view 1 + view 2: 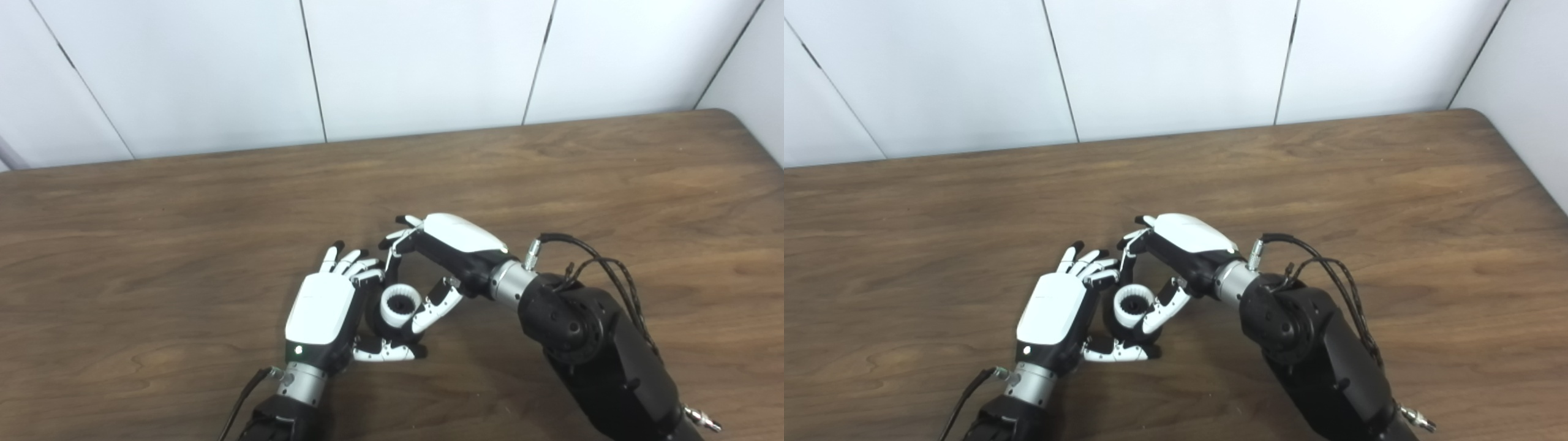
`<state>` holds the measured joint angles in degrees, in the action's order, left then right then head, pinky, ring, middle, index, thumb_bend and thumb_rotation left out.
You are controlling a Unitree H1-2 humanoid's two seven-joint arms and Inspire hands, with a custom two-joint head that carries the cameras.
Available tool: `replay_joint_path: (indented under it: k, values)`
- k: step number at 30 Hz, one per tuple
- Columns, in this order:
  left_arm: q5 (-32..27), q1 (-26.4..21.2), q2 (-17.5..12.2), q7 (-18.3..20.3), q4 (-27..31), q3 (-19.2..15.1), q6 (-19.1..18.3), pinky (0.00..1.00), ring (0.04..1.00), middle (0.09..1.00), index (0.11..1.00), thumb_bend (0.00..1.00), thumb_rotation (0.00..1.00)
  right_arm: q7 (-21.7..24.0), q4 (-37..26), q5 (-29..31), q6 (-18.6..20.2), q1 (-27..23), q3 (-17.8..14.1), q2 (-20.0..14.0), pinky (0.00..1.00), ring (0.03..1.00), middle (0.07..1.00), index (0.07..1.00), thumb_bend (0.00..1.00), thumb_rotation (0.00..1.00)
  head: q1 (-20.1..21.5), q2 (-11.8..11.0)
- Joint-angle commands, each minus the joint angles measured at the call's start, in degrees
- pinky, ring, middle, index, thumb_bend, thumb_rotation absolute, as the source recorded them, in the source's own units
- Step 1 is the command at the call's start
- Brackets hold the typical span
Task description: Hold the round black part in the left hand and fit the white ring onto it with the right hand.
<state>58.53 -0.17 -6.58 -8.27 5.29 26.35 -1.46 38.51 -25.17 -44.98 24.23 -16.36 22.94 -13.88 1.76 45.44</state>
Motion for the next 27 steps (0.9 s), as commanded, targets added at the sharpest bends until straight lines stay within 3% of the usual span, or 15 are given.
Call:
replay_joint_path:
  k: [1, 11, 12, 13, 16, 27]
  values:
    - [0.33, 0.56, 0.2, -0.19, 0.83, 0.25, 0.02, 1.0, 0.883, 0.781, 0.484, 0.52, 0.05, -1.99, -0.53, 0.18, -0.89, -1.18, -0.75, 0.3, 0.99, 1.0, 0.847, 0.484, 0.52, 0.13, 0.2, 0.18]
    - [0.81, 0.34, 0.31, -0.16, 0.71, 0.37, -0.22, 1.0, 0.881, 0.781, 0.485, 0.52, 0.05, -1.87, -0.74, -1.17, -1.67, -1.7, 0.17, -0.49, 0.97, 0.994, 0.854, 0.492, 0.52, 0.15, 0.18, 0.12]
    - [0.89, 0.31, 0.35, -0.12, 0.7, 0.38, -0.31, 1.0, 0.881, 0.782, 0.485, 0.52, 0.05, -2.02, -0.68, -1.05, -1.91, -1.69, 0.14, -0.59, 0.96, 0.992, 0.854, 0.546, 0.73, 0.18, 0.26, 0.11]
    - [0.93, 0.3, 0.37, -0.09, 0.71, 0.38, -0.37, 1.0, 0.882, 0.782, 0.485, 0.52, 0.05, -2.14, -0.64, -0.96, -2.09, -1.68, 0.12, -0.66, 0.96, 0.989, 0.854, 0.576, 0.85, 0.2, 0.26, 0.11]
    - [1.01, 0.27, 0.31, -0.3, 0.64, 0.42, -0.25, 1.0, 0.883, 0.782, 0.485, 0.52, 0.05, -2.52, -0.27, -0.86, -2.66, -1.69, 0.15, -0.92, 0.95, 0.986, 0.855, 0.606, 0.98, 0.23, 0.26, 0.11]
    - [0.78, 0.16, 0.34, -0.19, 0.48, 0.32, -0.26, 1.0, 0.888, 0.782, 0.486, 0.52, 0.05, -2.85, 0.06, -0.05, -3.16, -1.87, -0.37, -1.13, 0.95, 0.986, 0.856, 0.571, 1.0, 0.21, 0.45, 0.13]
